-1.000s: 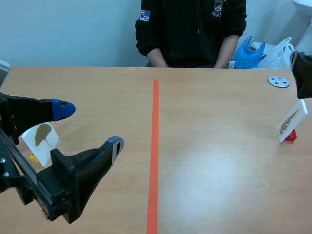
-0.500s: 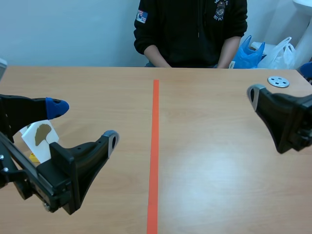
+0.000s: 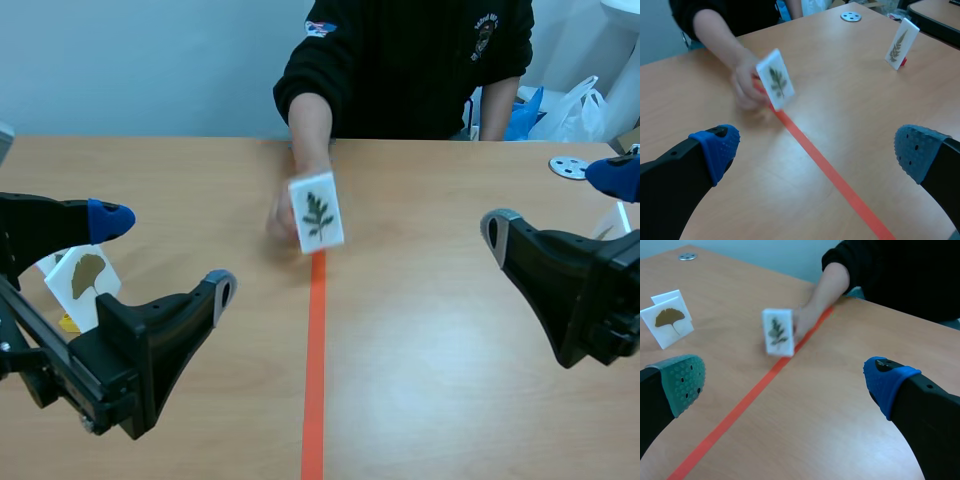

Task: Sort the leaf by its shape. The table is split by an orange tape line. A compound leaf with several leaflets goes to the left side, a simple leaf with one blade goes to the right side. Return to the home posture when a red brick is placed on the table.

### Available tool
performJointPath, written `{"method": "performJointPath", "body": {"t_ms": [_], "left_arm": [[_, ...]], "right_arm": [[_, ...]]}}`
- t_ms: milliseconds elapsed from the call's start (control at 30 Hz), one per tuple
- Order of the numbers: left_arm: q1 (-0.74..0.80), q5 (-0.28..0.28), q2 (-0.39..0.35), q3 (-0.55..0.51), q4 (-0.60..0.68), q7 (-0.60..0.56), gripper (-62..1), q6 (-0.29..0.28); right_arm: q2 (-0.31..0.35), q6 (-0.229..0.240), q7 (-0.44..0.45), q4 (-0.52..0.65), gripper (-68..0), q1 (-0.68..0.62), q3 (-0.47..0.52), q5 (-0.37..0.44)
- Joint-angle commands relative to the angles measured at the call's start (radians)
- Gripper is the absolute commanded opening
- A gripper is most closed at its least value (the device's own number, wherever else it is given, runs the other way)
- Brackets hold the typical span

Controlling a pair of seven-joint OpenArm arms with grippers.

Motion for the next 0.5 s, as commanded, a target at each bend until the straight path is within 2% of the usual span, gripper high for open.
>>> {"method": "performJointPath", "body": {"t_ms": [0,233,467], "left_arm": [[0.0,-0.014,0.003,-0.004,0.003,-0.016,1.4,0.002],[0.0,-0.014,0.003,-0.004,0.003,-0.023,1.4,0.002],[0.0,-0.014,0.003,-0.004,0.003,-0.023,1.4,0.002]], "right_arm": [[0.003,0.004,0.018,0.007,0.4,0.01,0.002,0.007],[0.003,0.003,0.045,0.006,0.4,0.012,0.002,0.007],[0.003,0.003,0.025,0.006,0.4,0.012,0.002,0.006]]}}
